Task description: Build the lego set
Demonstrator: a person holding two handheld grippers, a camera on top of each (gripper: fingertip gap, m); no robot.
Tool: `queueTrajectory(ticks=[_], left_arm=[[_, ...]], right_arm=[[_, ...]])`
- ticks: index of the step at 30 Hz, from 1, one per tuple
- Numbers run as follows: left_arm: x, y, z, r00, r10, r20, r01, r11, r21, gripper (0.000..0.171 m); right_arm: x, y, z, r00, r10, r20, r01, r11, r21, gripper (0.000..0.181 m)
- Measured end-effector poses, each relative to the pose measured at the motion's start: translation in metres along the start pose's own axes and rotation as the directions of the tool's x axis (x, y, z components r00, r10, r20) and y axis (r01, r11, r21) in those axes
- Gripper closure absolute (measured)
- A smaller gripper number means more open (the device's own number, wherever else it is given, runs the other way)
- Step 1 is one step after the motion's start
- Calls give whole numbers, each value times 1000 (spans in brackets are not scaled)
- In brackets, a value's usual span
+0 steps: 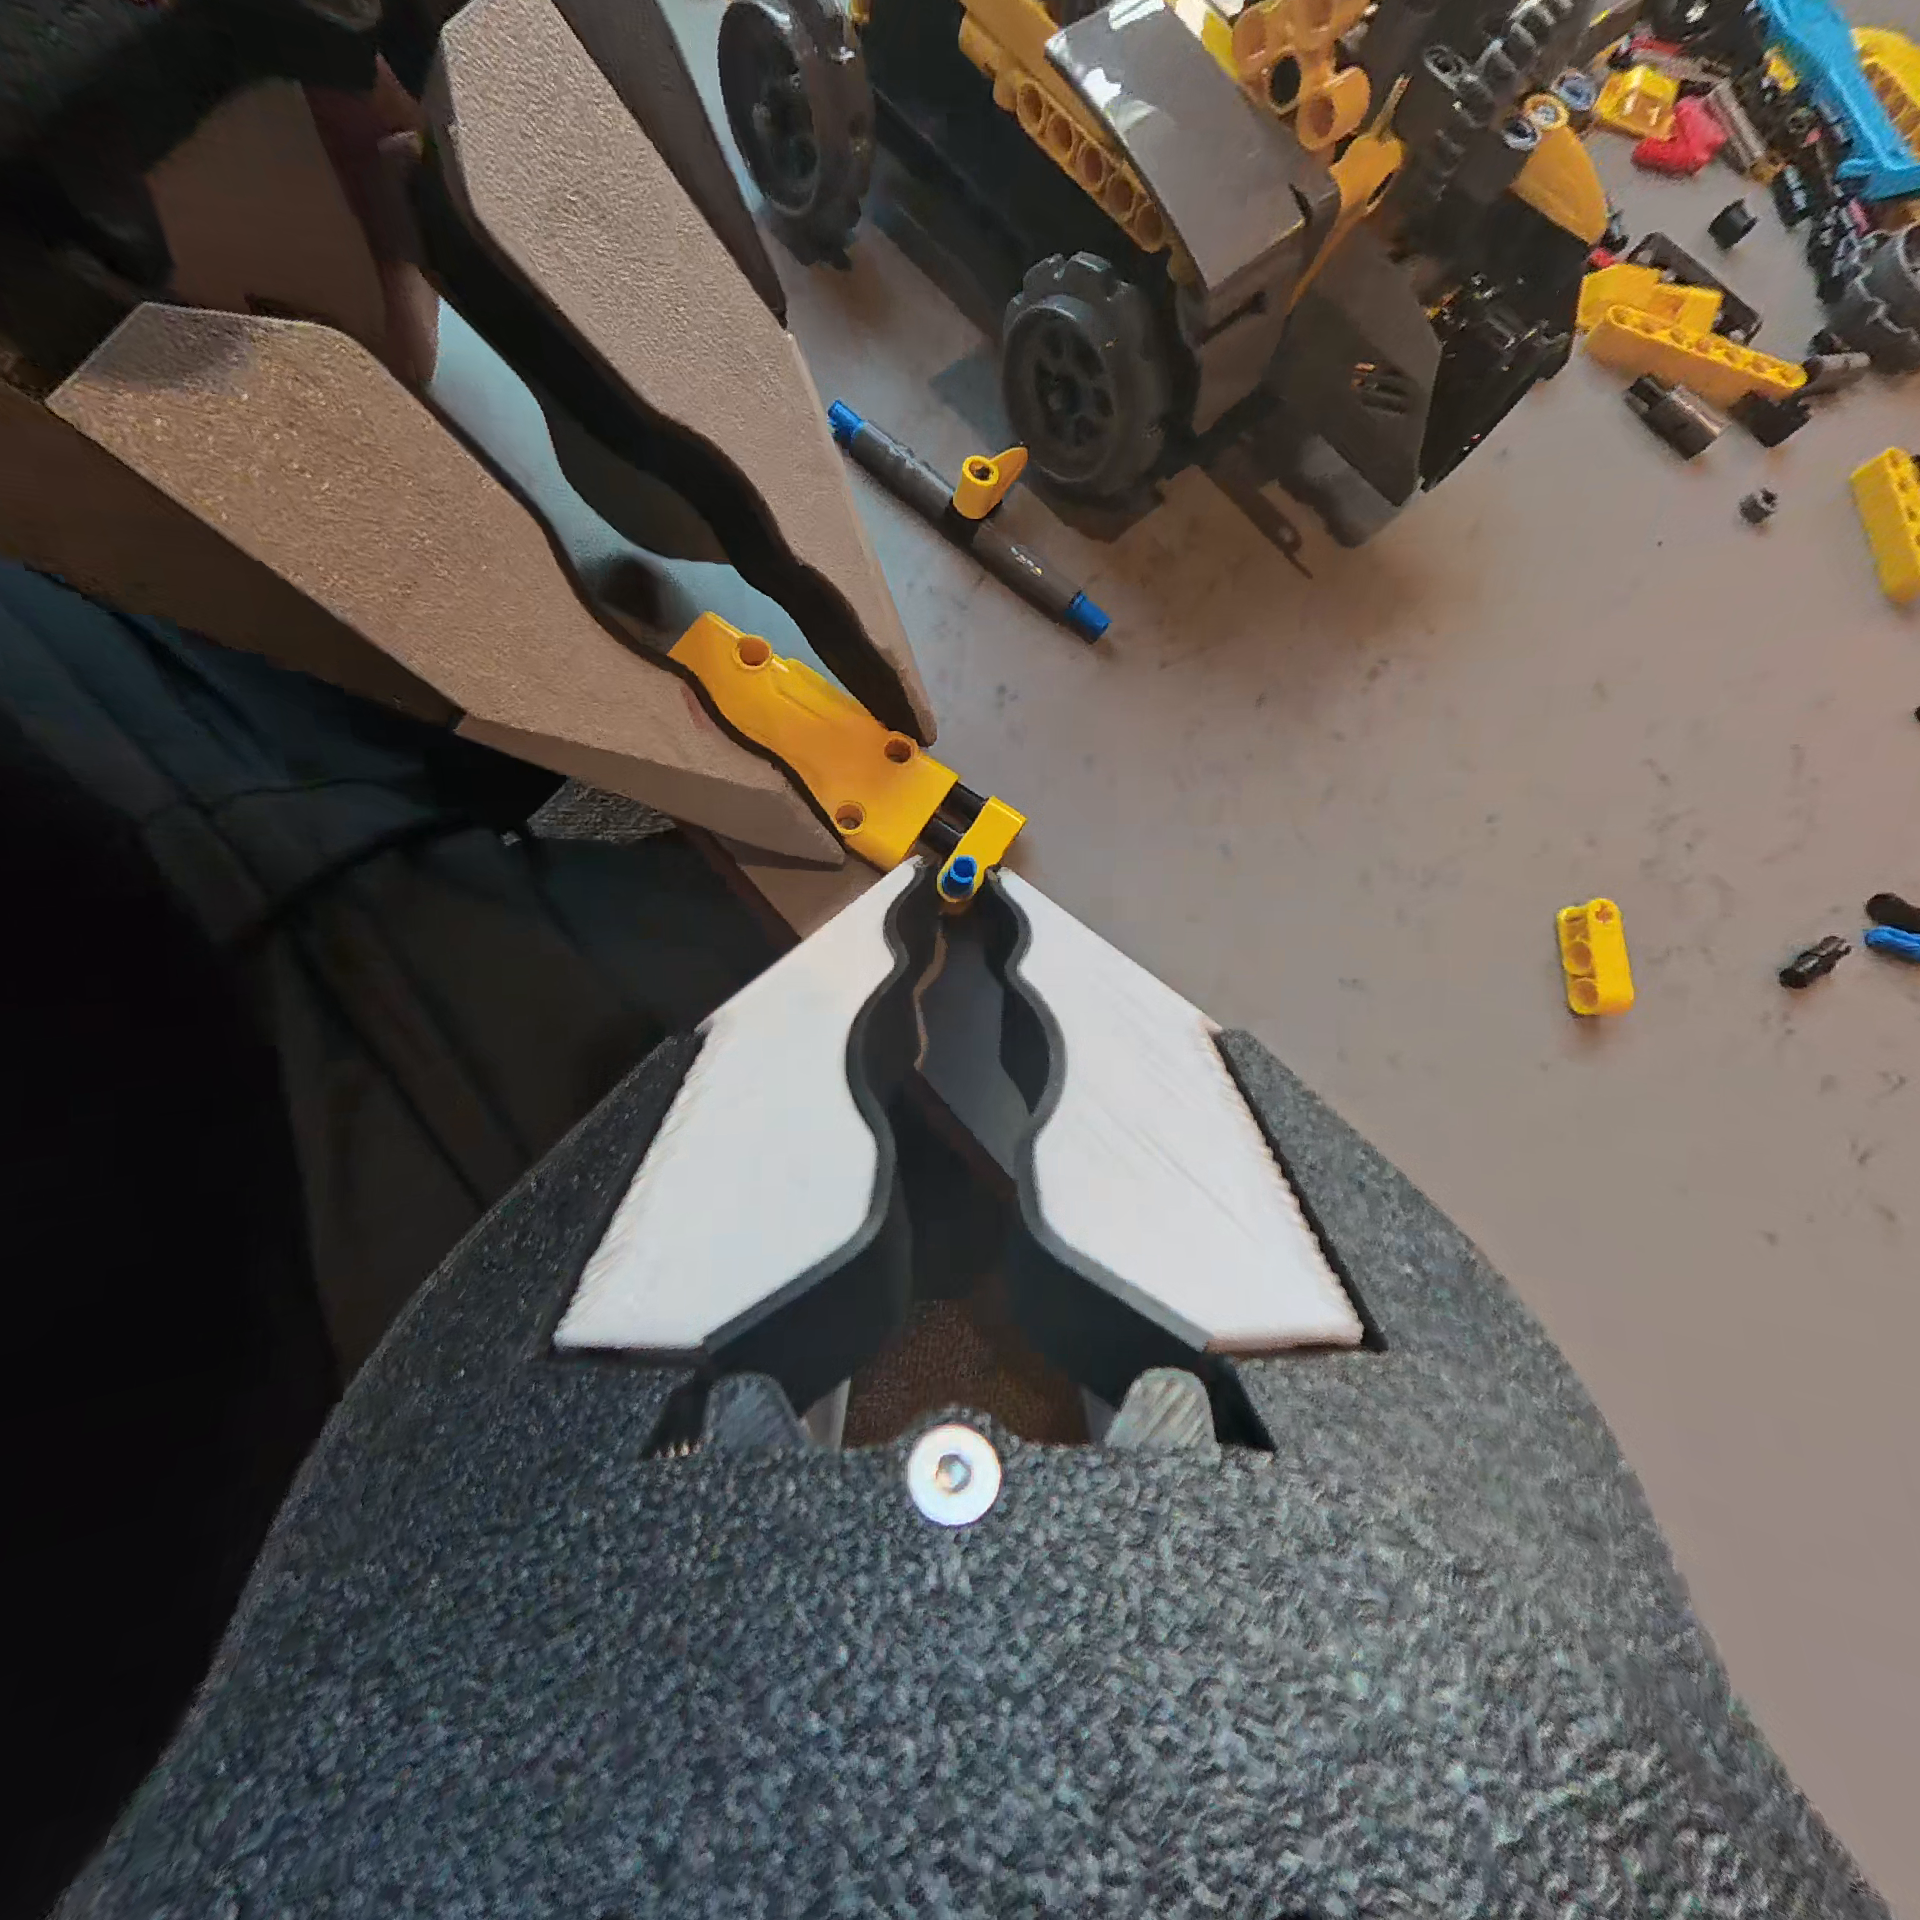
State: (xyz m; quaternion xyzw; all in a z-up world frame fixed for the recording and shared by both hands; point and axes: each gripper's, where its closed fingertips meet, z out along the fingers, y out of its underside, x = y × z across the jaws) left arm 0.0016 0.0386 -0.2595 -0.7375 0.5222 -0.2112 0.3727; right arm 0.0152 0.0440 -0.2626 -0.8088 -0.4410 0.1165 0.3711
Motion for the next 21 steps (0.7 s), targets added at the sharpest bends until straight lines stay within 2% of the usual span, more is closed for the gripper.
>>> queueTrajectory(ticks=[3,6,15,19,21], left_arm=[[0,0,0,1000,8,-8,-8,1000,-8,150],[1,1,-2,997,-20,-74,17,999,-42,151],[-8,4,-3,992,60,-111,-68,996,-62,150],[-8,4,-3,984,111,-138,-119,992,-50,150],[-8,3,-3,980,136,-146,-144,989,-45,150]], right_arm=[[0,0,0,989,89,117,-86,996,-30,172],[1,-1,1,967,162,195,-153,987,-57,172],[-4,-5,-5,975,115,188,-112,993,-30,159],[7,-4,-14,982,44,184,-43,999,-12,148],[6,-5,-13,974,1,225,-3,1000,8,146]])
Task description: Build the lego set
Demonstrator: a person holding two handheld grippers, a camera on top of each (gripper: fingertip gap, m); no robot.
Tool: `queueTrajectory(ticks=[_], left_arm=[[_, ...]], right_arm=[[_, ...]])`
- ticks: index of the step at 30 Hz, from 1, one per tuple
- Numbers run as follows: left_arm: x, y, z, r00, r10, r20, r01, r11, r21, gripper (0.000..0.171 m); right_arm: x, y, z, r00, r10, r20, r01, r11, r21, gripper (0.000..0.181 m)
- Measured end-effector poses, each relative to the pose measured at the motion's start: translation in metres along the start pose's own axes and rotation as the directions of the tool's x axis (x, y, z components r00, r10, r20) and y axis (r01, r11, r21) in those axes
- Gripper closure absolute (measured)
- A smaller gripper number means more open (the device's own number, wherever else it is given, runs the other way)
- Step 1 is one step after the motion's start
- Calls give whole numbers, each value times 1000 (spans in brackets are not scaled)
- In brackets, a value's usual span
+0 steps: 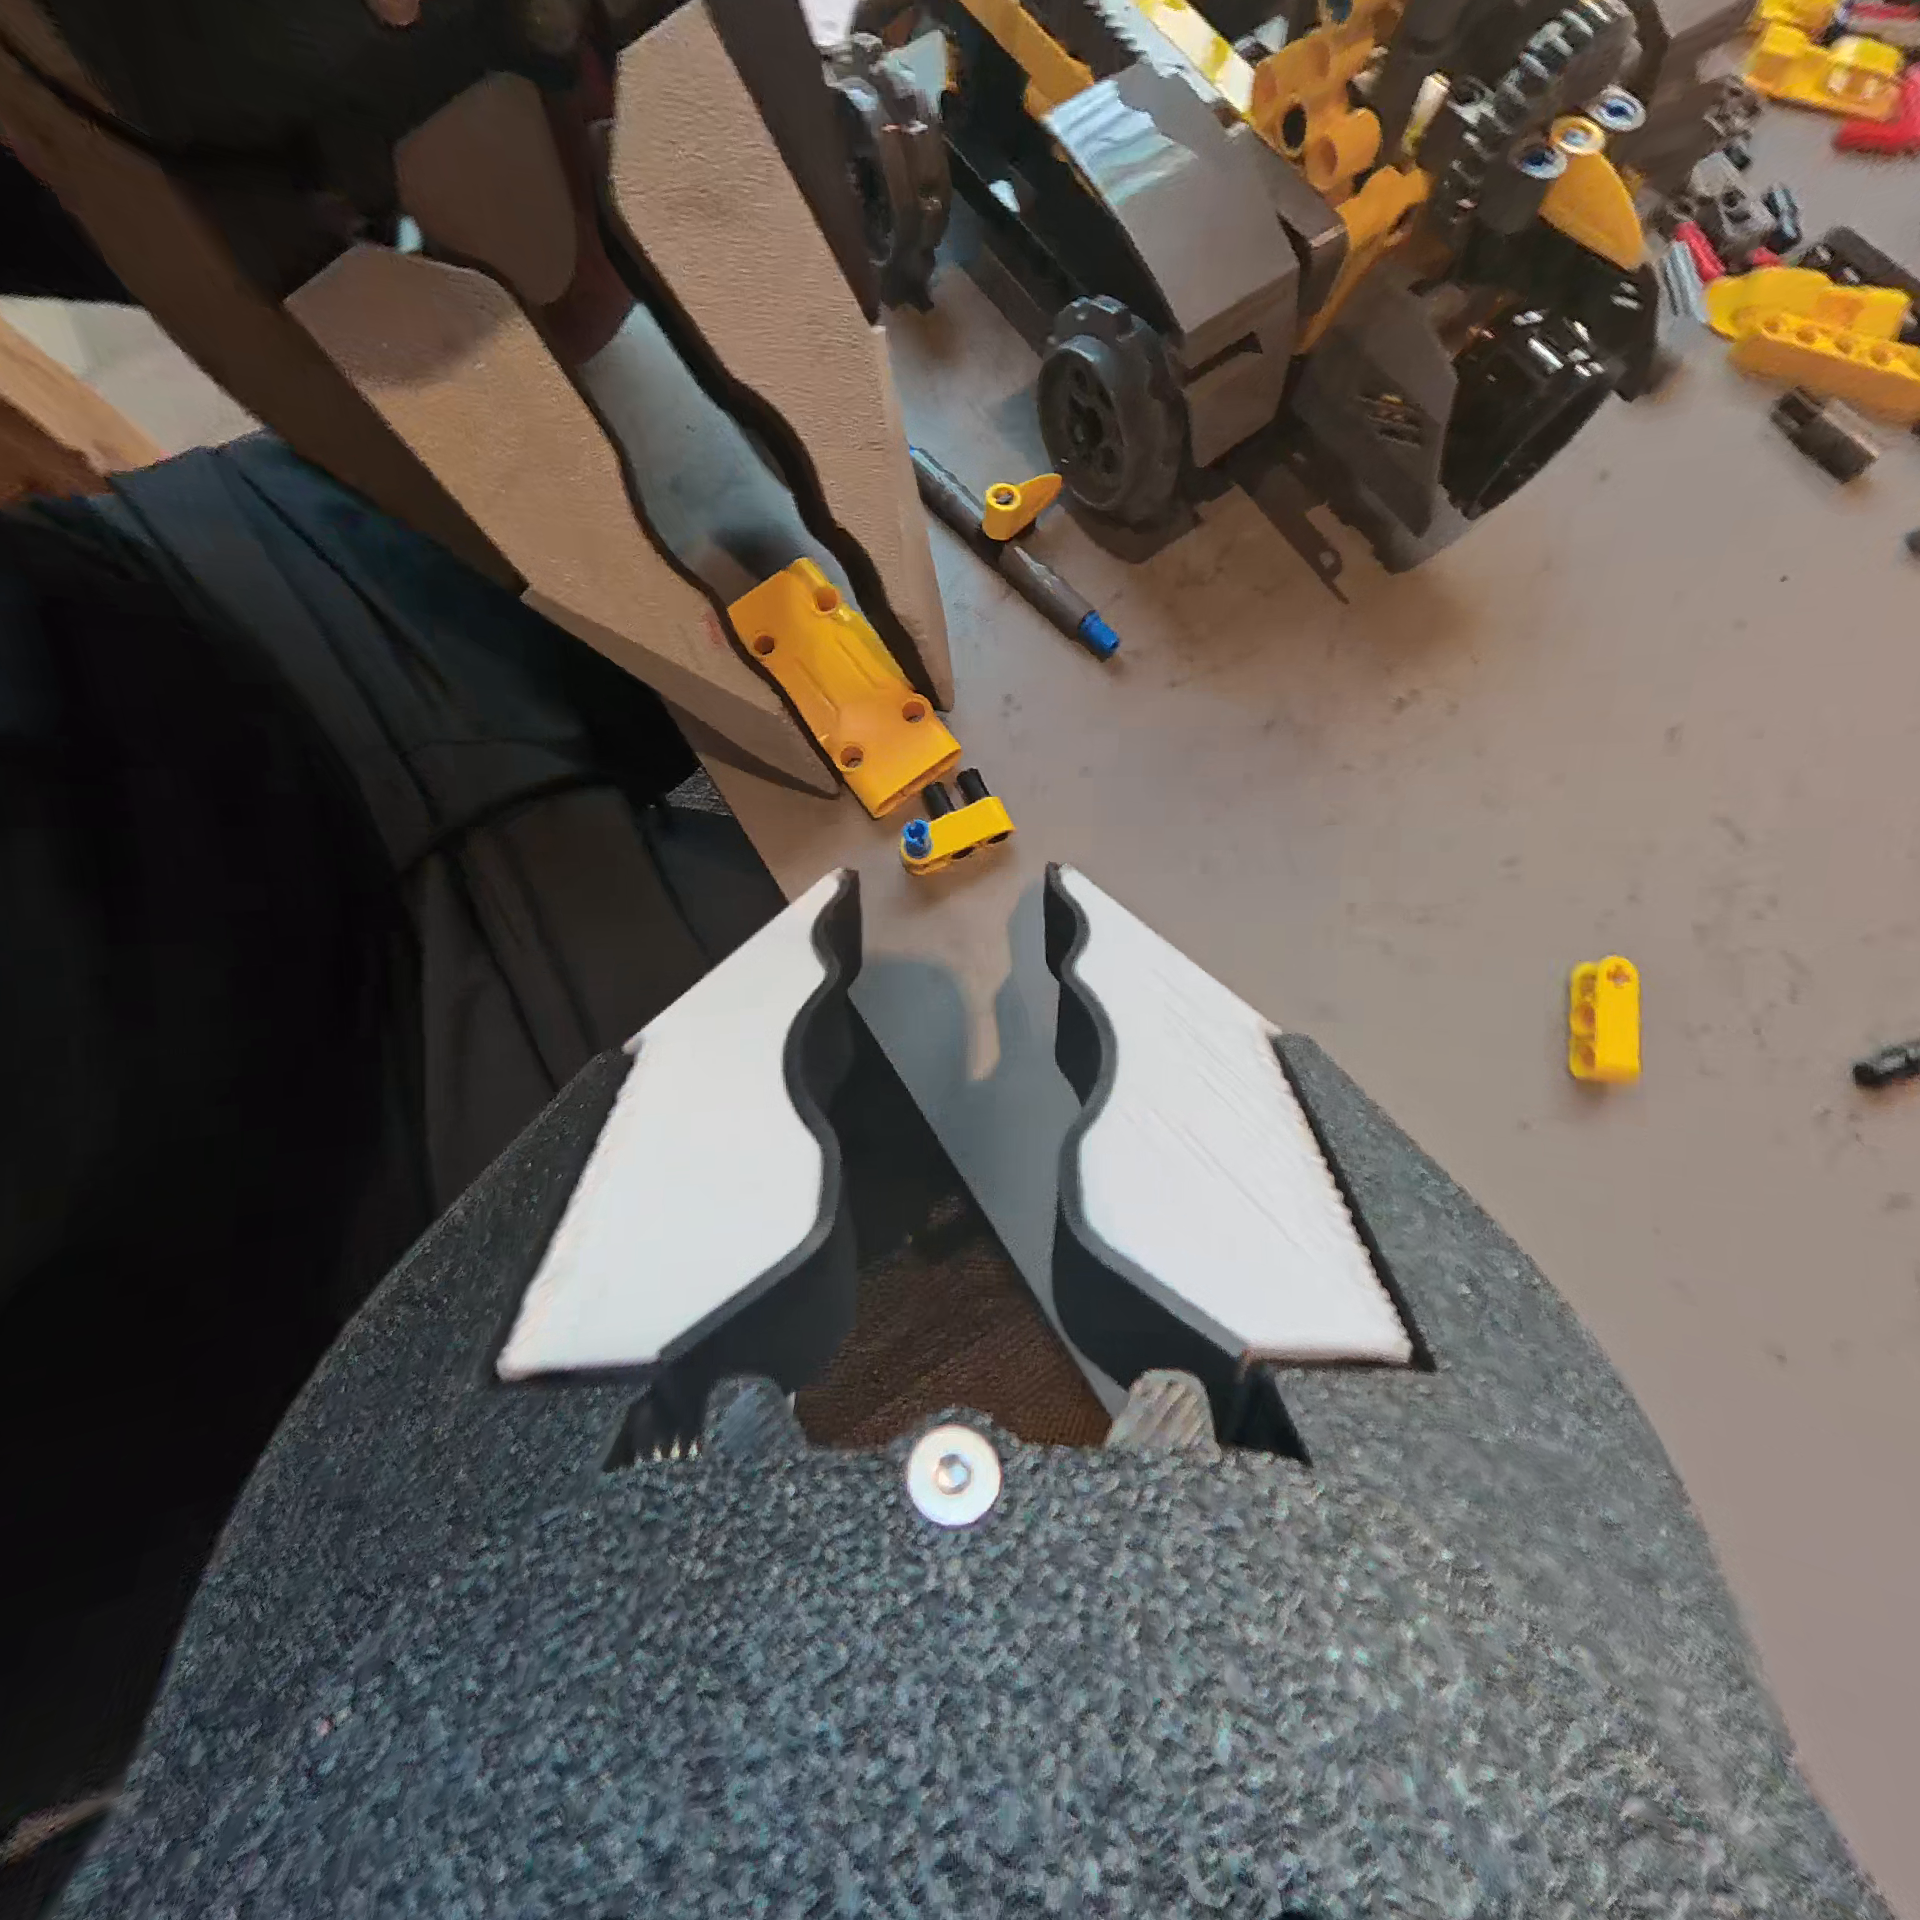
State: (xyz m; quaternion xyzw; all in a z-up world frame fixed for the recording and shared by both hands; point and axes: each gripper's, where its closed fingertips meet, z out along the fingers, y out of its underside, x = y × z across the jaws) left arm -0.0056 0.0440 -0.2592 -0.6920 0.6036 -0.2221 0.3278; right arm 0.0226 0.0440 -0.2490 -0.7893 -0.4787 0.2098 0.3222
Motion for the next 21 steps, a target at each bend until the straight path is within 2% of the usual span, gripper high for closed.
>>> queueTrajectory(ticks=[4,8,11,13,21], left_arm=[[0,1,-1,999,47,-17,-46,999,6,150],[-1,3,-3,999,25,-44,-25,1000,5,150],[-1,3,-3,998,6,-68,-5,1000,4,150],[0,3,-3,996,4,-86,-4,1000,4,150],[-1,6,-5,995,0,-98,0,1000,1,148]], right_arm=[[-1,3,9,993,-76,90,78,997,-12,144],[-2,0,18,984,-94,150,96,995,-9,142],[-6,-1,19,977,-130,170,130,991,8,150],[-9,-3,20,973,-135,186,131,991,30,156],[-10,-4,20,982,-78,173,63,994,89,156]])
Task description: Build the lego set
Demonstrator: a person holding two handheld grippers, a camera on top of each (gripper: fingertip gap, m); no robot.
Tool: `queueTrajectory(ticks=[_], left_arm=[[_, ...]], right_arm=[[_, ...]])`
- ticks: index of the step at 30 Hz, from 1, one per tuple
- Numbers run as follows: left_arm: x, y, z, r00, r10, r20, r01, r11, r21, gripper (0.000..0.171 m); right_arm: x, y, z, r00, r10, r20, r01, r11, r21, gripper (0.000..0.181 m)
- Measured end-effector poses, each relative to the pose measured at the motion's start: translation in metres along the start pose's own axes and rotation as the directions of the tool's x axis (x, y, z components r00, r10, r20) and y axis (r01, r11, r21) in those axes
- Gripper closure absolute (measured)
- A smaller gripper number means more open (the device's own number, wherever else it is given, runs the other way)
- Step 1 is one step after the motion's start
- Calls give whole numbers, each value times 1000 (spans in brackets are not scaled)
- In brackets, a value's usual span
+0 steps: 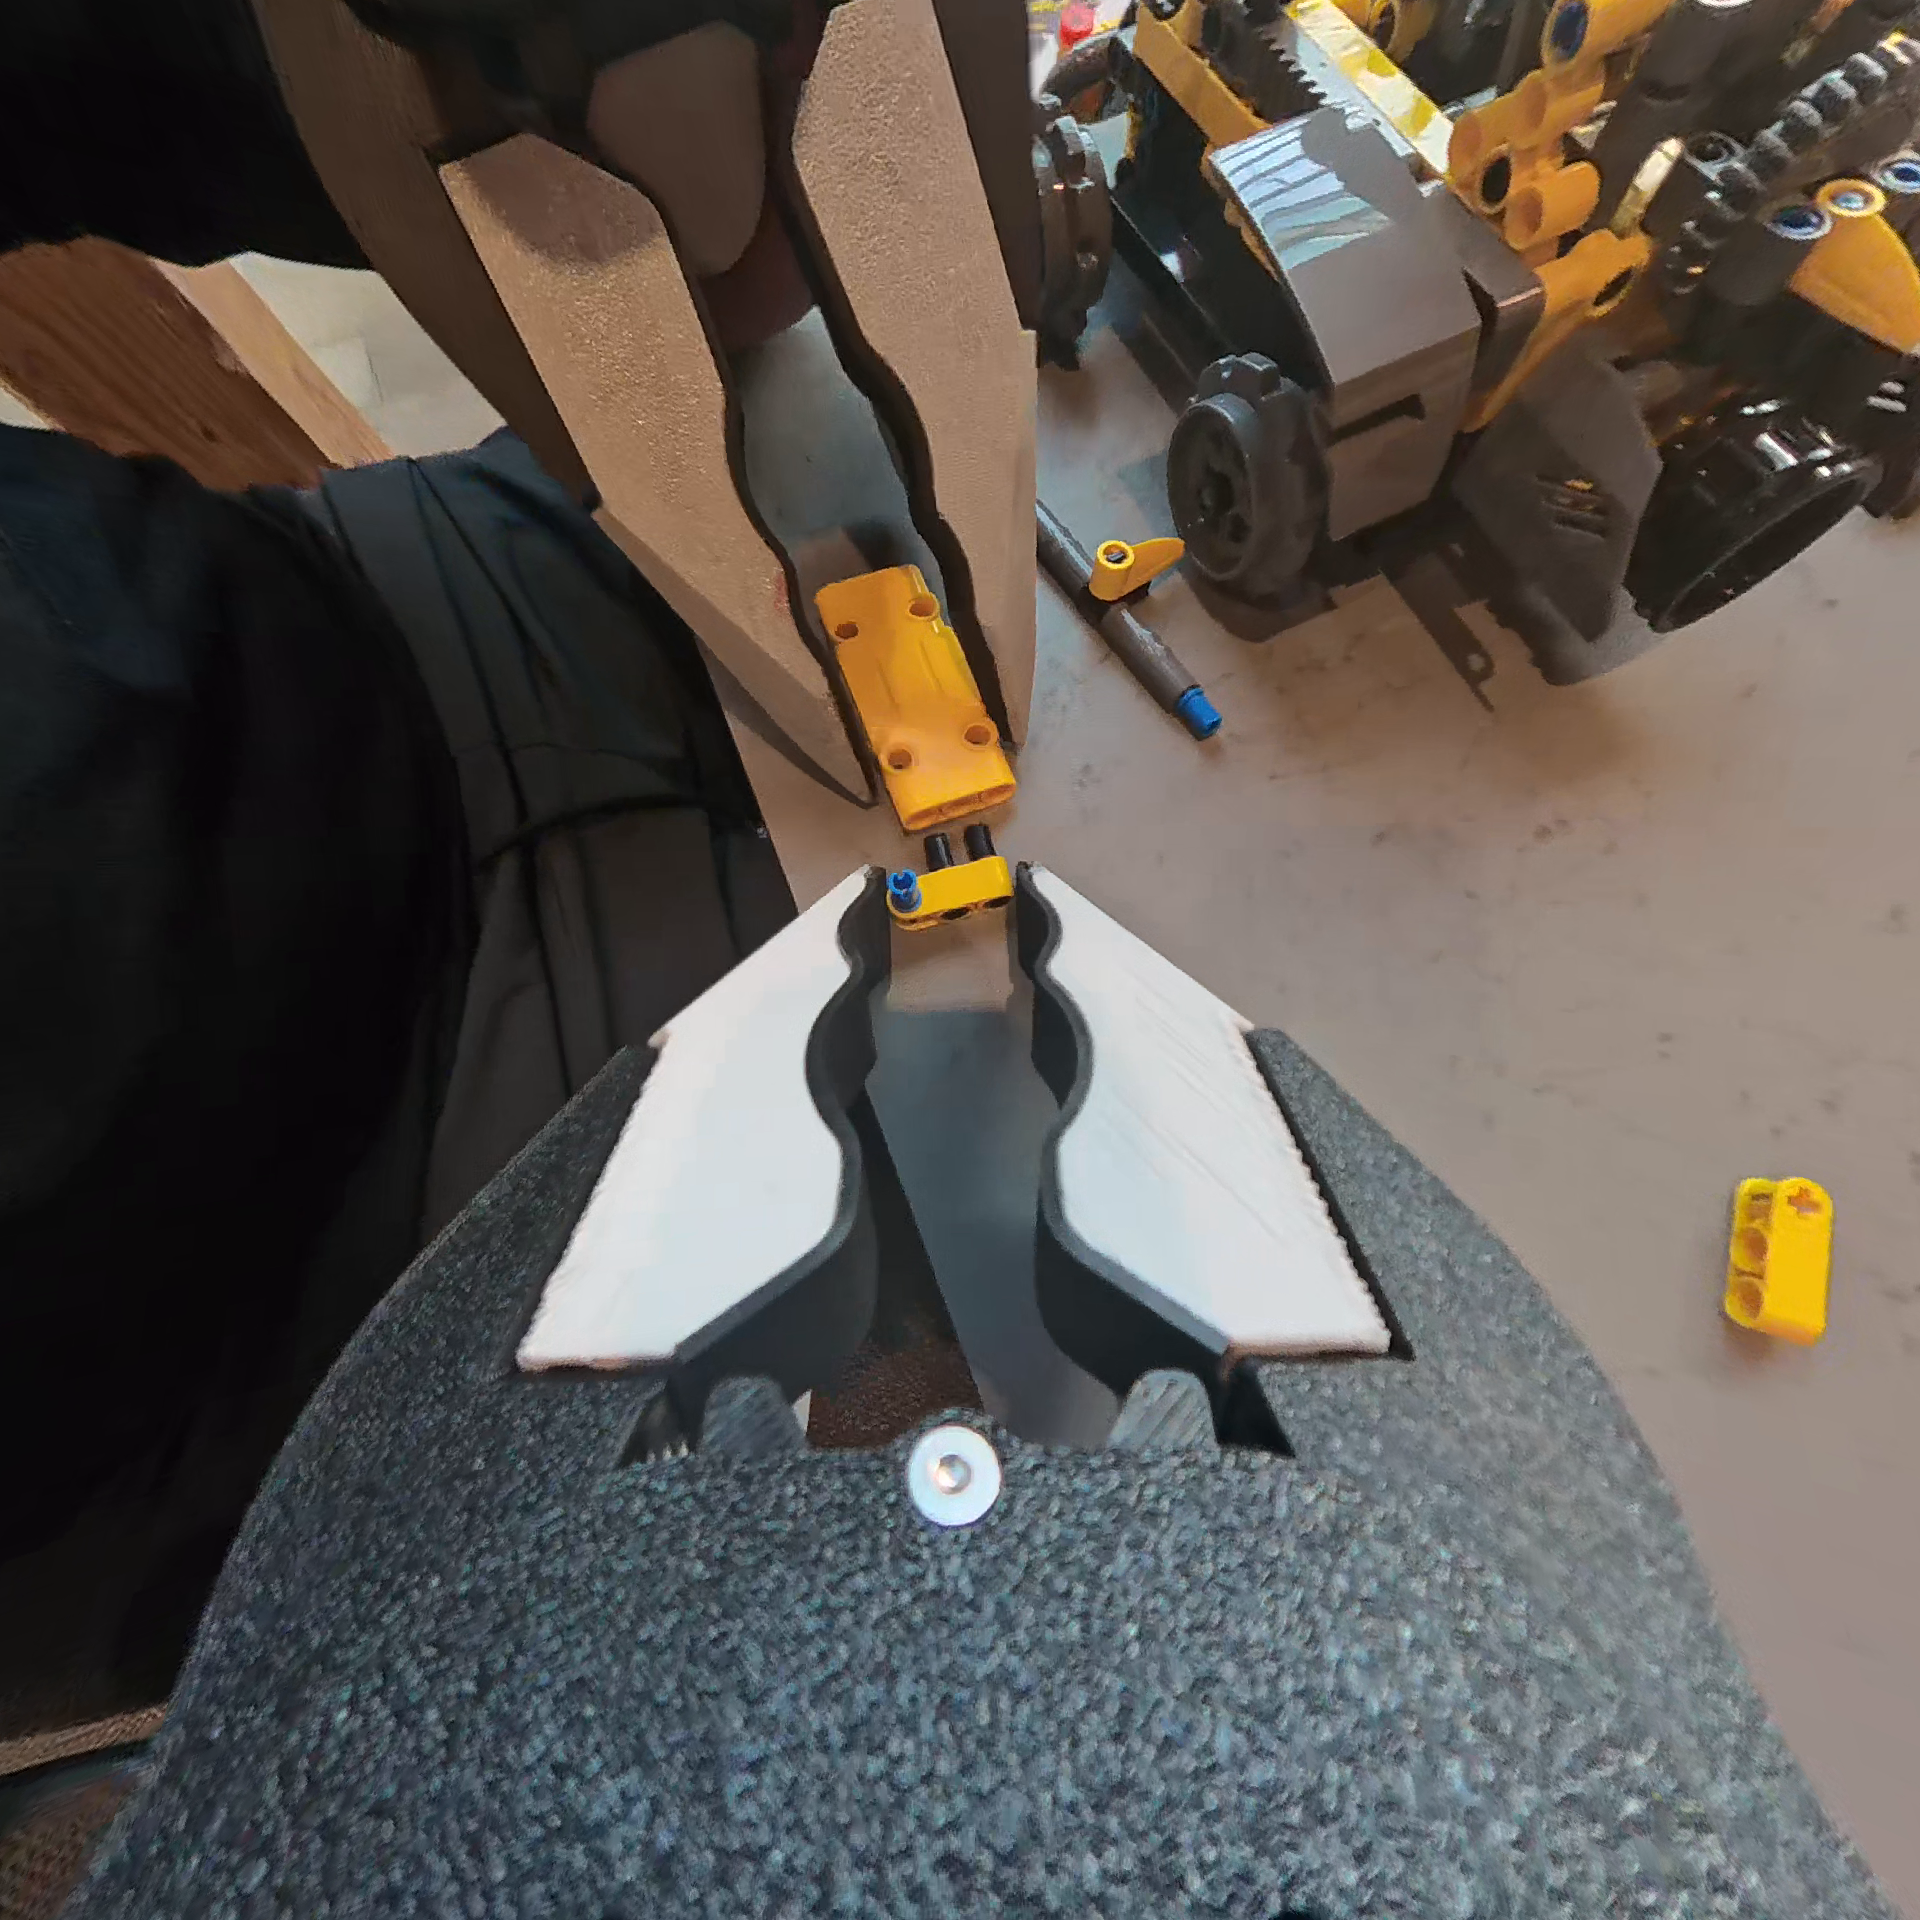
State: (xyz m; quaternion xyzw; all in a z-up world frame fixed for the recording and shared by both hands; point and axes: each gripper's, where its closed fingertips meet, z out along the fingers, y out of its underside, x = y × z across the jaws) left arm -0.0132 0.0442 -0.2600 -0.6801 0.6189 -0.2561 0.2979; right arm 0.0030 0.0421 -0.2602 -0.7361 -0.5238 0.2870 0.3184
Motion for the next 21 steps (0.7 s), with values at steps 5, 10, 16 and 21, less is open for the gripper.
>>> queueTrajectory(ticks=[5,10,16,21], left_arm=[[0,3,-3,1000,-11,-15,11,1000,-7,144],[0,5,-4,999,-3,-36,3,1000,-1,150],[3,8,-8,996,38,-80,-38,999,1,151],[6,12,-13,991,72,-109,-72,997,5,151]], right_arm=[[2,1,1,998,-48,-35,48,999,-10,157],[1,0,1,998,-42,-49,42,999,-7,157],[-3,-1,2,997,-2,-79,3,1000,16,157],[-18,-12,6,995,57,-86,-47,993,112,158]])
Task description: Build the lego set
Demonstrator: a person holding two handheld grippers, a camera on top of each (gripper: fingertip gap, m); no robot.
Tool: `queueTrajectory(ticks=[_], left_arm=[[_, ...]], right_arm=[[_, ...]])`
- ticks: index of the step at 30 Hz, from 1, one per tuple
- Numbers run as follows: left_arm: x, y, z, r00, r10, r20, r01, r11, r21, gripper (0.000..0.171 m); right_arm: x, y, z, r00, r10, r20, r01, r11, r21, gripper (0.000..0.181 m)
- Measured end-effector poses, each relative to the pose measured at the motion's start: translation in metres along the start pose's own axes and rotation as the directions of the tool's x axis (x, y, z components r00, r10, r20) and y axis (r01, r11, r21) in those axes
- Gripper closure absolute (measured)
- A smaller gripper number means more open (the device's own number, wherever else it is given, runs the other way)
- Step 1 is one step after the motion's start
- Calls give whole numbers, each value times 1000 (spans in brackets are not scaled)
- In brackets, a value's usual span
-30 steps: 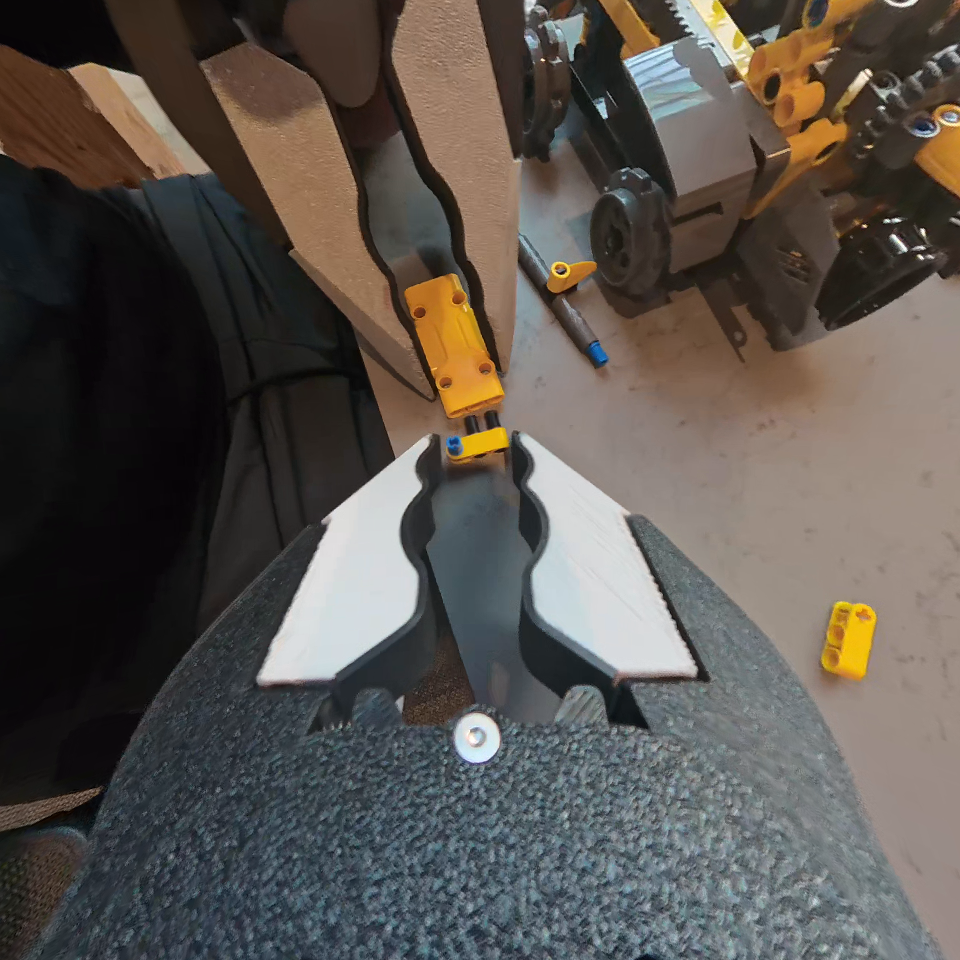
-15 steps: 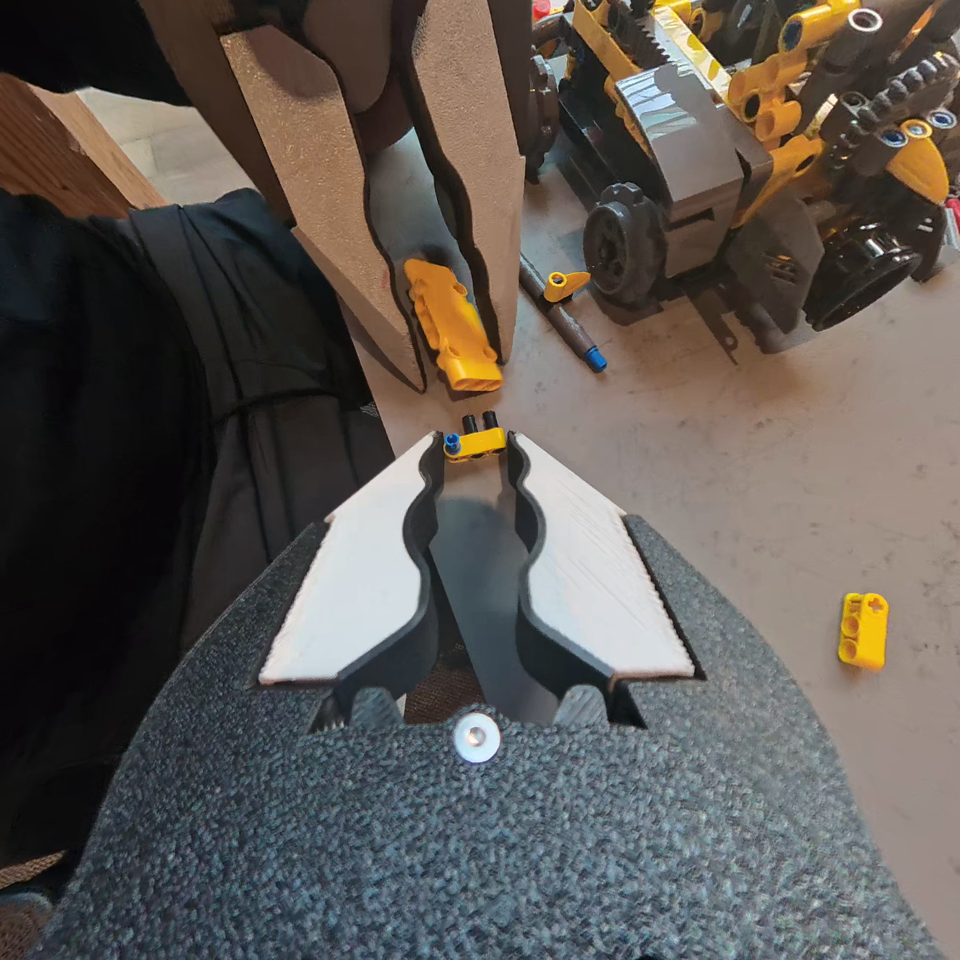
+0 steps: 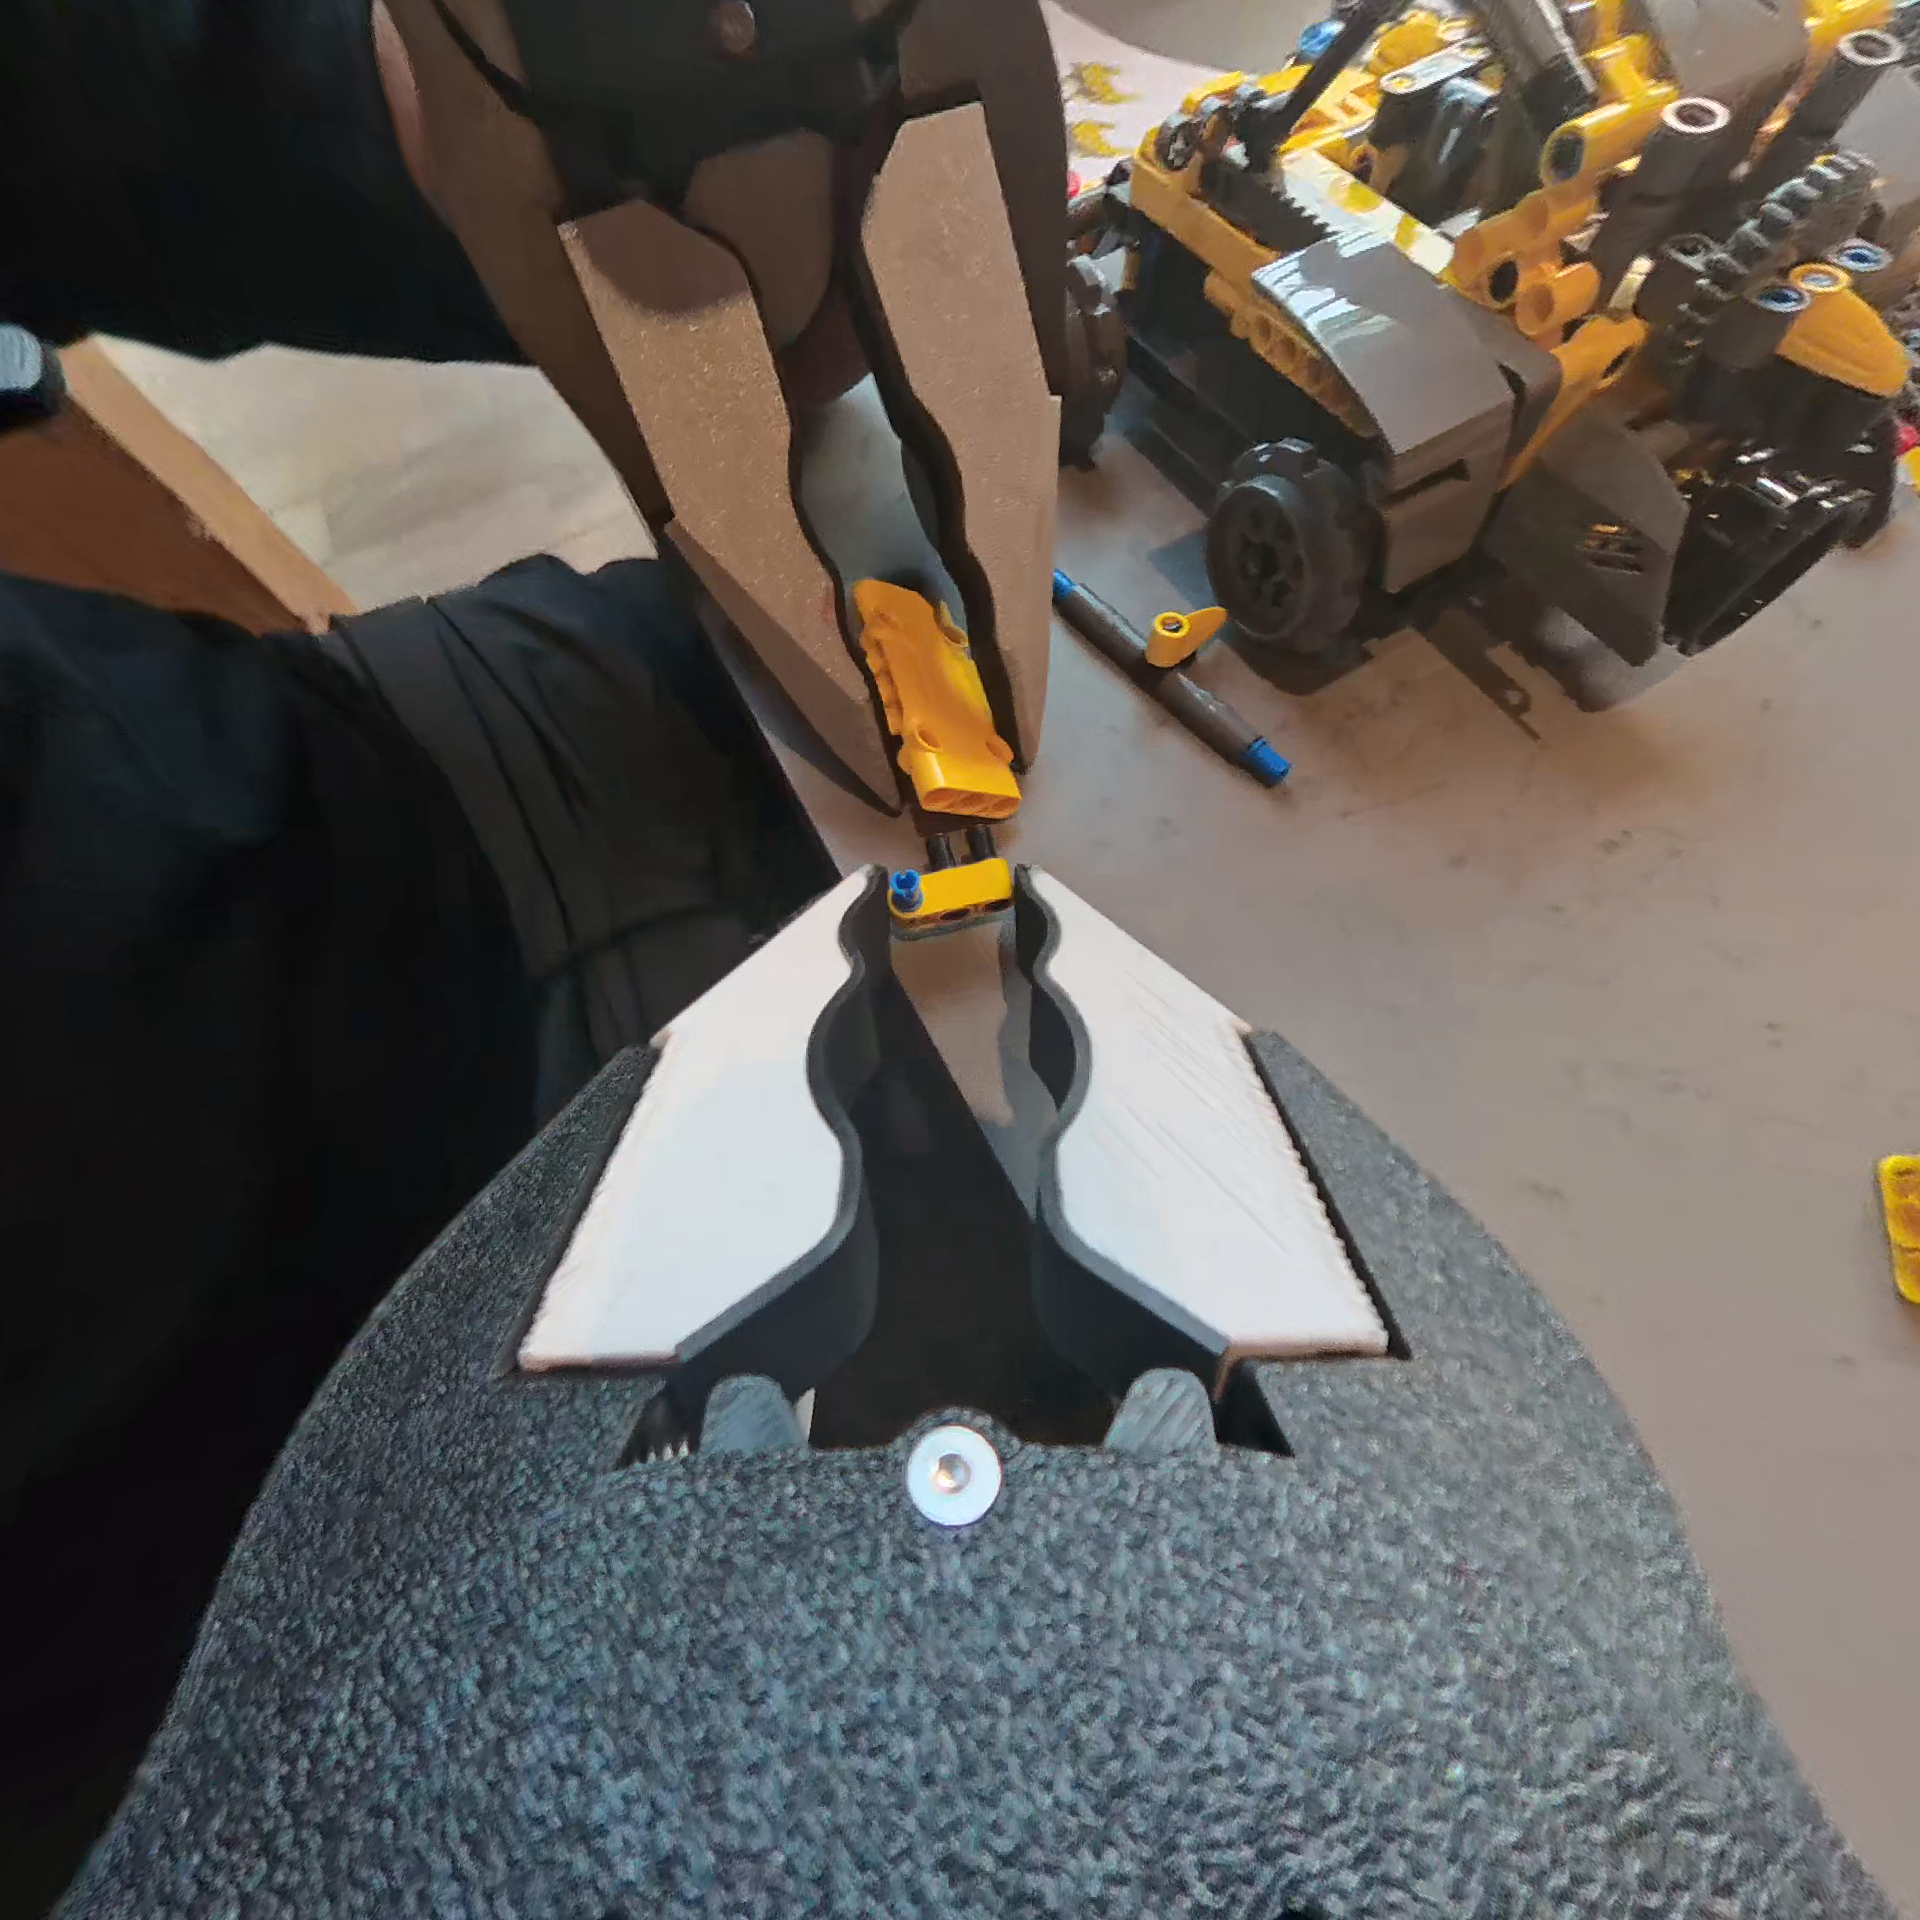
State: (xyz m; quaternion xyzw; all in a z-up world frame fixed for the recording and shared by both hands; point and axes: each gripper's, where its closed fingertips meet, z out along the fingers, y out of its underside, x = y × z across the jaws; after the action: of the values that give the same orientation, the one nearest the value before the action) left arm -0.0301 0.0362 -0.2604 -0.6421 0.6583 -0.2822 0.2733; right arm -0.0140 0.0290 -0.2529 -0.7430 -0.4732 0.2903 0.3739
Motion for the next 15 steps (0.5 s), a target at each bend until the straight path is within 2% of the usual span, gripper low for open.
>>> queueTrajectory(ticks=[4,7,12,15], left_arm=[[-2,0,-1,1000,1,17,-1,1000,-17,145],[-1,2,-2,1000,5,23,-4,998,-60,136],[-5,4,-4,997,-26,72,34,994,-105,131],[-2,6,-5,997,-51,61,58,990,-130,149]], right_arm=[[1,-3,-3,996,83,21,-84,996,33,157],[4,3,-7,998,61,-3,-61,998,7,157],[10,1,-7,999,23,-38,-23,1000,-5,158],[10,-5,-4,1000,18,-17,-18,1000,-10,158]])
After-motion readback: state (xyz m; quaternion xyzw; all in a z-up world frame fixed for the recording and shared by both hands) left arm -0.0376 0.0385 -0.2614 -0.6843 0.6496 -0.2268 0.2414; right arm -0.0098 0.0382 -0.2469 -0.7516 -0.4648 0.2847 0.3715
